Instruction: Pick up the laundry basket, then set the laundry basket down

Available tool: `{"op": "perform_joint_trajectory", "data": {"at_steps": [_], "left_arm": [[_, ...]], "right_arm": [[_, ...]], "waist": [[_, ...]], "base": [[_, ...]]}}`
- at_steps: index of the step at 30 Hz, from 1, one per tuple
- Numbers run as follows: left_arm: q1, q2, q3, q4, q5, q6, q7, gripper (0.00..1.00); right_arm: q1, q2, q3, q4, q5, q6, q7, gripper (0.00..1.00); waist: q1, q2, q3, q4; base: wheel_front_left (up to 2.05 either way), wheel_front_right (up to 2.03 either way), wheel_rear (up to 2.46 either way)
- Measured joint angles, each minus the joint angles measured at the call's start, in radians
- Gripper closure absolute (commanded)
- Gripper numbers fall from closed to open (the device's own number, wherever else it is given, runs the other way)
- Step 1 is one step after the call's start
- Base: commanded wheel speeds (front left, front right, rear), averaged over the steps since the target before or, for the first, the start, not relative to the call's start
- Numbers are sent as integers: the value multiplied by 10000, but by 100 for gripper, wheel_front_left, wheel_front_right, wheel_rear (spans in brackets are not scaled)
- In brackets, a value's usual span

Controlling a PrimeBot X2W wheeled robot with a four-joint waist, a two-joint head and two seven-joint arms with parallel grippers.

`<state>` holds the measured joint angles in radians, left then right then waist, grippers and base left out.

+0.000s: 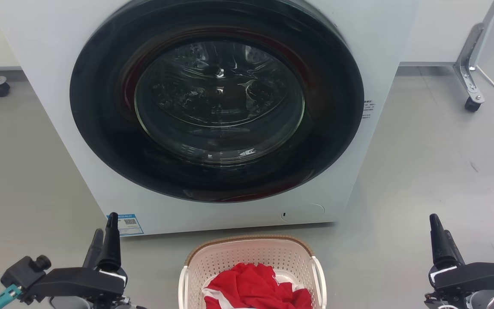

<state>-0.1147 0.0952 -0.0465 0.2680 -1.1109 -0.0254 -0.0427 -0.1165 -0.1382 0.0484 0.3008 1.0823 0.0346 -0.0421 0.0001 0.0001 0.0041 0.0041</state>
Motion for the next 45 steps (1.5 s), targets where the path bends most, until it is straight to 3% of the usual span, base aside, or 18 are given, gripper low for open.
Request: {"op": "perform_joint_trajectory", "data": {"at_steps": [28,45], "left_arm": [[10,69,-596,-1191,4405,757,-1016,0],[16,67,-888,-1384,6441,1149,-1620,0]], "right_arm": [[-159,-673,1081,-1122,-4355,-798,-1014,0],[-158,-903,1705,-1315,-6541,-1154,-1615,0]], "waist": [[0,0,39,8],[0,-1,35,0]], "base": [[0,0,0],[0,0,0]]}}
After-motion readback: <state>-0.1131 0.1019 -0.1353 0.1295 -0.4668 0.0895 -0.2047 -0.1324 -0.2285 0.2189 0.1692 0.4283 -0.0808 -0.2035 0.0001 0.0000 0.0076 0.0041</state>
